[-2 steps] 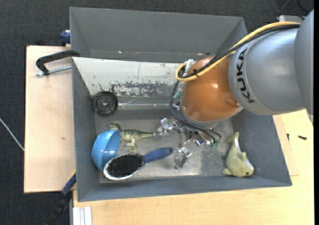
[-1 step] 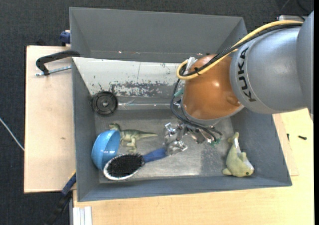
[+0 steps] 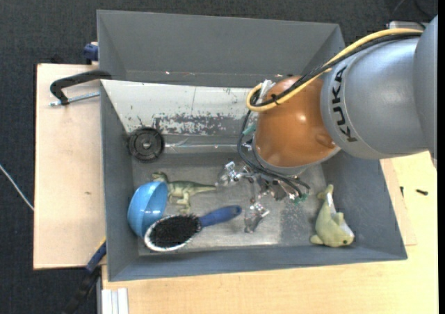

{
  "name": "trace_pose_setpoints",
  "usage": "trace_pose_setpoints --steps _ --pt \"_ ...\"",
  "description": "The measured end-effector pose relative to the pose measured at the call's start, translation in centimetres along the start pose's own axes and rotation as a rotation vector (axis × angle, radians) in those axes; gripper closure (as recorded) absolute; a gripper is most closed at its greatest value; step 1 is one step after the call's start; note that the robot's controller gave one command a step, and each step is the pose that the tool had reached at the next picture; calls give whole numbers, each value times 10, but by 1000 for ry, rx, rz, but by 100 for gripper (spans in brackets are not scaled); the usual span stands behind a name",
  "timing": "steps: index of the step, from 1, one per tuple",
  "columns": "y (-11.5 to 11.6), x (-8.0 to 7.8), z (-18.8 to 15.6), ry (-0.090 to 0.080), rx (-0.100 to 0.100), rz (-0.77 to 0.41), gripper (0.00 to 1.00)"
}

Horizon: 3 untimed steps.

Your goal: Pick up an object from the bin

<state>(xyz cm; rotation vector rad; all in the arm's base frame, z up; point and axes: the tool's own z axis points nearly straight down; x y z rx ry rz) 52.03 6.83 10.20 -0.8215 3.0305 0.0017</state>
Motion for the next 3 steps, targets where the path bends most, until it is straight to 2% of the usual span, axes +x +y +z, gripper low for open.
trace_pose_setpoints --steps 1,2,3 --pt "30 -22 31 -2 2 -70 0" --pt "30 -22 29 -5 2 -69 100" --pt "18 -22 -135 -10 6 -291 100"
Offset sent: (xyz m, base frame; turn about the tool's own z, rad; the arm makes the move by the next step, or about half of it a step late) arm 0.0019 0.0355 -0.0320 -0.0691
